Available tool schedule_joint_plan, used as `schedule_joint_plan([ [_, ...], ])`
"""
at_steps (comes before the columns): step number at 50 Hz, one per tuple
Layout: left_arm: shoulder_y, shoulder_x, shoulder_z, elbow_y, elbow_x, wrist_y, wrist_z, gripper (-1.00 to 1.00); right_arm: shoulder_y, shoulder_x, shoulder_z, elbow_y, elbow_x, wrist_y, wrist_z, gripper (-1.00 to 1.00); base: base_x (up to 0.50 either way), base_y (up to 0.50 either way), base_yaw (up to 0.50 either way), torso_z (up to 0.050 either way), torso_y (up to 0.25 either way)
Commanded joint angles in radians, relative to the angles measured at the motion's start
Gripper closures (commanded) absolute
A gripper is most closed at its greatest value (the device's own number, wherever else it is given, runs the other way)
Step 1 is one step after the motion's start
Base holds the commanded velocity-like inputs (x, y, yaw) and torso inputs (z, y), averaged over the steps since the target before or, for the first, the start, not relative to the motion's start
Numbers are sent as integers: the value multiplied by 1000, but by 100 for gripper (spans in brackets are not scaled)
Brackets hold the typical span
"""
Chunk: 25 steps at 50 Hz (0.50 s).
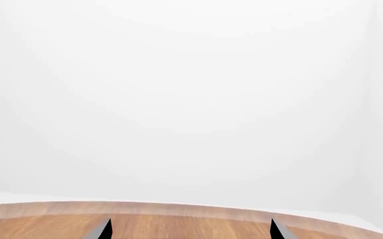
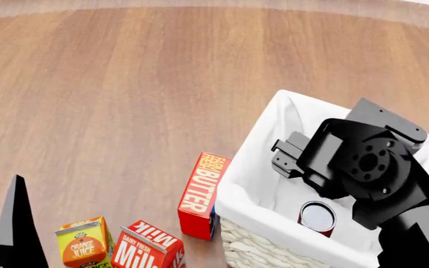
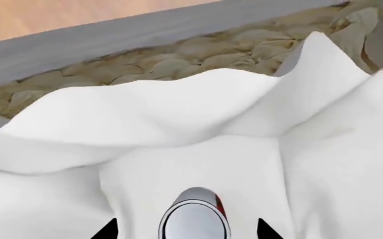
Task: Pick up the tomato sauce, and put it in the basket.
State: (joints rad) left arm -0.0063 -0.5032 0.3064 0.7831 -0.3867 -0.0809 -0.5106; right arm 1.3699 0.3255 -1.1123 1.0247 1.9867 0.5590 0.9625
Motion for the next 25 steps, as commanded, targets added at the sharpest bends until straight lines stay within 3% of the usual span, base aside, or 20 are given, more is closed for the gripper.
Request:
schedule_joint_plan([
  [1,1,-2,4,5,2,0,-3,-100,-26,77,41,-188,39,-9,90,-100,0,0,0,0,0],
  [25,0,-17,-2,54,-14,-18,-21,-100,11,243,96,-594,135,40,358,-100,0,0,0,0,0],
])
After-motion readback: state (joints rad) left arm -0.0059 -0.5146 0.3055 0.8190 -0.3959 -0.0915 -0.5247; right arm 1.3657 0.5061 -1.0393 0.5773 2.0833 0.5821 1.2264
